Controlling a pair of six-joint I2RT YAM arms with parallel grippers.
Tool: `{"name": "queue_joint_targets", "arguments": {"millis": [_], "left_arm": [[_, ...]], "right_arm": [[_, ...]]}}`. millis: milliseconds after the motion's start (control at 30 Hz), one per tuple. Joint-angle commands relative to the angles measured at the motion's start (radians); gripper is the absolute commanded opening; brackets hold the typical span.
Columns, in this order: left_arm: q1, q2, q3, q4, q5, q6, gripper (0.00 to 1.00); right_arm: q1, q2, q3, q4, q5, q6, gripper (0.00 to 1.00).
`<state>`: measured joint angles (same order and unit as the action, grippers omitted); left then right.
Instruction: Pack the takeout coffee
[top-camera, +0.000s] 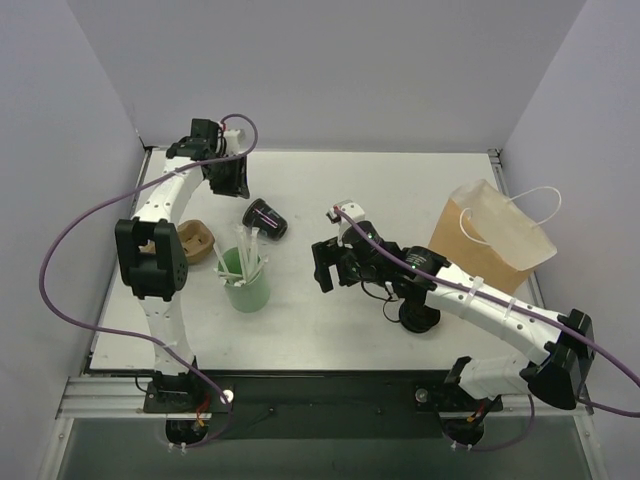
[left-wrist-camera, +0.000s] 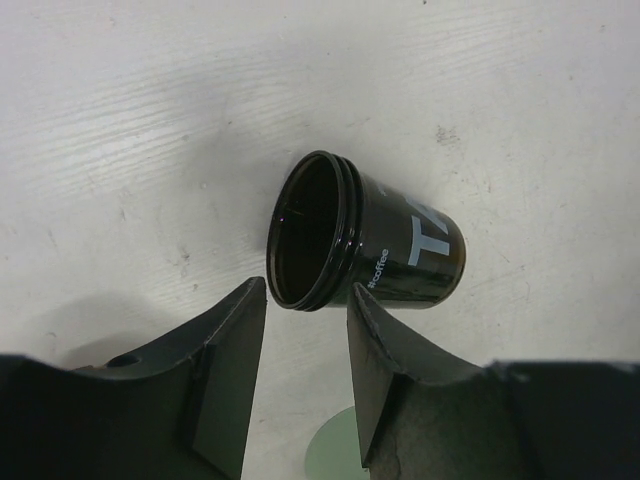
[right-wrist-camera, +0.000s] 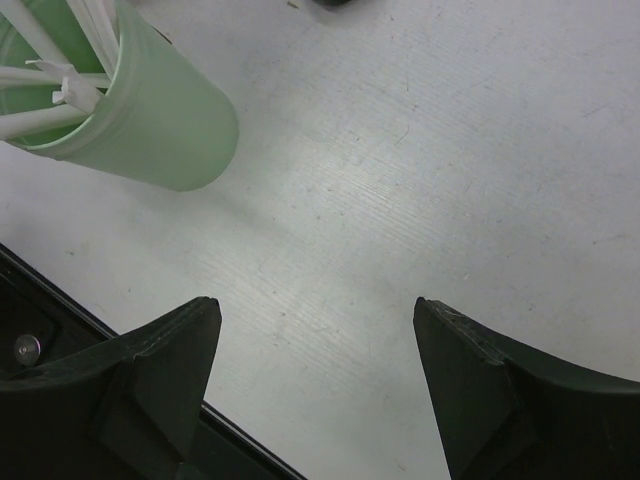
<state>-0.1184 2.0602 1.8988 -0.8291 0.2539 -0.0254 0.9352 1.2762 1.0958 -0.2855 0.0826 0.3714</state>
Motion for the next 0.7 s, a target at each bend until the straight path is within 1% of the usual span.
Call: {"name": "queue_joint_targets", "arguments": {"millis": [0, 100, 300, 367, 400, 433, 500, 533, 567, 633, 667], "left_arm": [[0.023, 0.038, 0.005, 0.085, 0.186, 0.018, 0.49], [0.023, 0.087, 0.049, 0.051, 0.241, 0.048, 0.49], [0.023, 0.121, 0.023, 0.045, 0.209, 0.062, 0.5], [0.023, 0.129, 0.016, 0.053, 0.211, 0.061, 0.48], [0.022, 0.132, 0.017, 0.053, 0.209, 0.058, 0.45], [0.022, 0.132, 0.017, 0.053, 0.212, 0.056, 0.35], [0.022, 0.124, 0.011, 0.054, 0.219, 0.047, 0.24], [0.02, 0.109, 0.009, 0.058, 0.219, 0.042, 0.17], [0.017, 0.1, 0.009, 0.056, 0.225, 0.036, 0.07], [0.008, 0.06, 0.009, 0.053, 0.231, 0.03, 0.0], [0.002, 0.046, 0.011, 0.053, 0.225, 0.03, 0.0]], "right_arm": [[-0.007, 0.006, 0.047, 0.023, -0.046, -0.028, 0.8], [-0.01, 0.0, 0.039, 0.022, -0.034, -0.04, 0.8], [-0.015, -0.001, 0.041, 0.019, -0.035, -0.051, 0.8], [-0.015, -0.006, 0.041, 0.017, -0.034, -0.052, 0.8], [-0.015, -0.009, 0.038, 0.016, -0.03, -0.054, 0.8], [-0.015, -0.008, 0.038, 0.017, -0.027, -0.055, 0.8], [-0.019, -0.008, 0.033, 0.017, -0.017, -0.058, 0.8], [-0.021, -0.006, 0.029, 0.02, -0.015, -0.058, 0.8], [-0.022, -0.005, 0.027, 0.029, -0.012, -0.065, 0.8], [-0.033, -0.005, 0.021, 0.052, -0.012, -0.083, 0.8], [-0.039, -0.003, 0.024, 0.078, -0.017, -0.101, 0.8]]}}
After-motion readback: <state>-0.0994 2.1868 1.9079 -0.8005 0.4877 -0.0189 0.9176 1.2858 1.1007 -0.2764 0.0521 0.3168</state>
